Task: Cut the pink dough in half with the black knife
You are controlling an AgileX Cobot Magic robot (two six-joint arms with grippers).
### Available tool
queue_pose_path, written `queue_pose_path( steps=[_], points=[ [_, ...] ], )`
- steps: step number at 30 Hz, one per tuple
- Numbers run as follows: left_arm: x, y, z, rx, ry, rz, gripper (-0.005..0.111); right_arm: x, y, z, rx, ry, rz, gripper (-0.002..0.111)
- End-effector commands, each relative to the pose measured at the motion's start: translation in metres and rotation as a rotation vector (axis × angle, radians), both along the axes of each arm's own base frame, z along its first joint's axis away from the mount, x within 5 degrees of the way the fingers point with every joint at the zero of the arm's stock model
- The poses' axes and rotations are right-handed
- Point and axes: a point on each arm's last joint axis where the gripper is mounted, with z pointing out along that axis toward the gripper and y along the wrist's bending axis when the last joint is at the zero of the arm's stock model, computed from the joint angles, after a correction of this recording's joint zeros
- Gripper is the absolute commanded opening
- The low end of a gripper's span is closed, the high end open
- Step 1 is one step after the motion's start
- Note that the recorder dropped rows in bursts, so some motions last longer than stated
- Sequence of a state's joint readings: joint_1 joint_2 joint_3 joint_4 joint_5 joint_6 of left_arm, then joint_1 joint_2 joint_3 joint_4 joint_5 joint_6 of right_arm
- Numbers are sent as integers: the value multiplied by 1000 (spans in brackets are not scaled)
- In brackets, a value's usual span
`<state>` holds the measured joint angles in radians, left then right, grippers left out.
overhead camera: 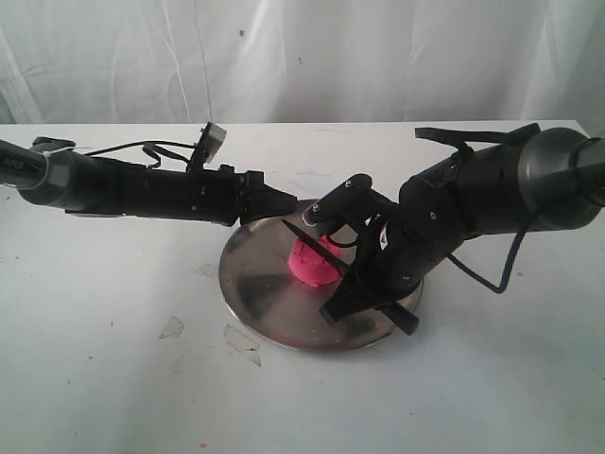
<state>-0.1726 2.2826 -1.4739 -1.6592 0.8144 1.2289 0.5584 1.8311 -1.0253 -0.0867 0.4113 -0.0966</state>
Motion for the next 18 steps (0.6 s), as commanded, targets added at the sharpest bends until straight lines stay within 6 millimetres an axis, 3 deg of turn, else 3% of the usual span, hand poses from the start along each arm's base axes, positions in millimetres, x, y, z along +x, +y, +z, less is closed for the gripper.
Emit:
queue_pose_path(
  steps=[1,18],
  points=[
    [0,-2,5,-8,-10,-9,0,-1,-1,-1,-3,7,-4,0],
    [-4,-14,-16,153,13,-15,0,0,0,0,2,2,-5,0]
  ],
)
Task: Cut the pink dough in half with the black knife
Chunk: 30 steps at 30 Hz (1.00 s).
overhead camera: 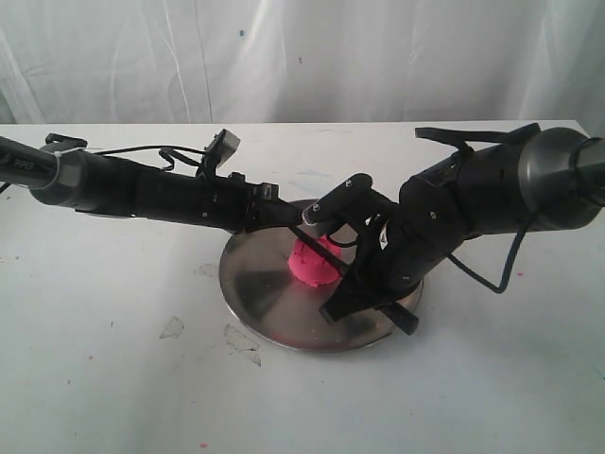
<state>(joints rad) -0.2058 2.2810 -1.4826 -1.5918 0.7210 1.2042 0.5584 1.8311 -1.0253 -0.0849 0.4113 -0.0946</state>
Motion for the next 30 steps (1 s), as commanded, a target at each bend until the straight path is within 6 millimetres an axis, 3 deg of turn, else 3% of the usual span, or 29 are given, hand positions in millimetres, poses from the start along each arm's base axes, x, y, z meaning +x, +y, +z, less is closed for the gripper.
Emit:
queue_pose_path(
  steps=[1,5,30],
  points=[
    [-2,-3,-14,53,20,-11,0,0,0,0,-2,3,-2,0],
    [-3,-3,-28,56,50,-16,0,1,0,4,-1,0,-3,0],
    [-5,-5,-26,27,52,-41,0,4,2,-7,-20,30,-4,0]
  ],
)
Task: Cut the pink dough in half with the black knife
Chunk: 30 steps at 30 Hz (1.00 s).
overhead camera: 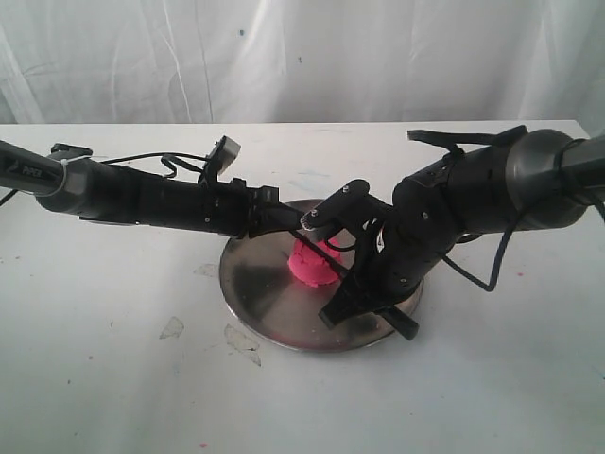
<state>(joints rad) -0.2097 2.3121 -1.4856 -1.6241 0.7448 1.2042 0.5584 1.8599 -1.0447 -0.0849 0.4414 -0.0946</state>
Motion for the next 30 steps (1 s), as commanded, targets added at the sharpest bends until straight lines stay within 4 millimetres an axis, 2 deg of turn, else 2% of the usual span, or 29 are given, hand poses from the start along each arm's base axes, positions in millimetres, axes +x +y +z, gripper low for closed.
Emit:
queue_pose_path(
  steps=[1,10,30],
  points=[
    [-5,-2,-16,61,17,-45,0,2,1,0,2,-2,-2,0],
    [-7,-1,-18,90,11,-66,0,6,4,12,15,-26,-3,0],
    [-7,-1,-18,90,25,-68,0,5,3,4,-2,1,-4,0]
  ],
)
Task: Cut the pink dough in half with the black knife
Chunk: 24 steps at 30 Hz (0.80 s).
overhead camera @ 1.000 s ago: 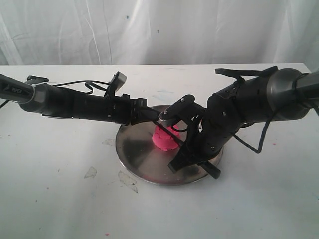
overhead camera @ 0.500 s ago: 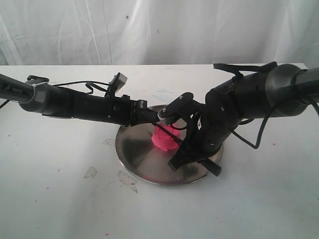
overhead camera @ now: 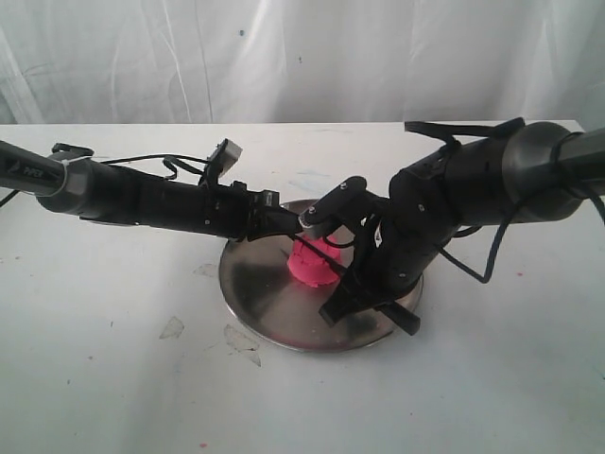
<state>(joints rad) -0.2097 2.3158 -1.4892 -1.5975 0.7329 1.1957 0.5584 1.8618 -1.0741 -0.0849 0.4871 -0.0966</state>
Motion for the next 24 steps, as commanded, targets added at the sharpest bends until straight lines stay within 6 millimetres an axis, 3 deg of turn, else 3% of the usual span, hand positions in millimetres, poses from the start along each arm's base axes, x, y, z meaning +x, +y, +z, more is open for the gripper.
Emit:
queue_pose_path(
  steps=[1,10,20,24],
  points=[
    [-8,-2,-16,75,21,-65,0,3,2,0,10,-13,-3,0],
    [-8,-2,-18,104,37,-51,0,3,2,0,10,-13,-3,0],
    [-7,5,17,237,-52,-40,0,3,2,0,10,-13,-3,0],
    [-8,7,18,272,-55,-52,0,3,2,0,12,-15,-2,0]
  ],
)
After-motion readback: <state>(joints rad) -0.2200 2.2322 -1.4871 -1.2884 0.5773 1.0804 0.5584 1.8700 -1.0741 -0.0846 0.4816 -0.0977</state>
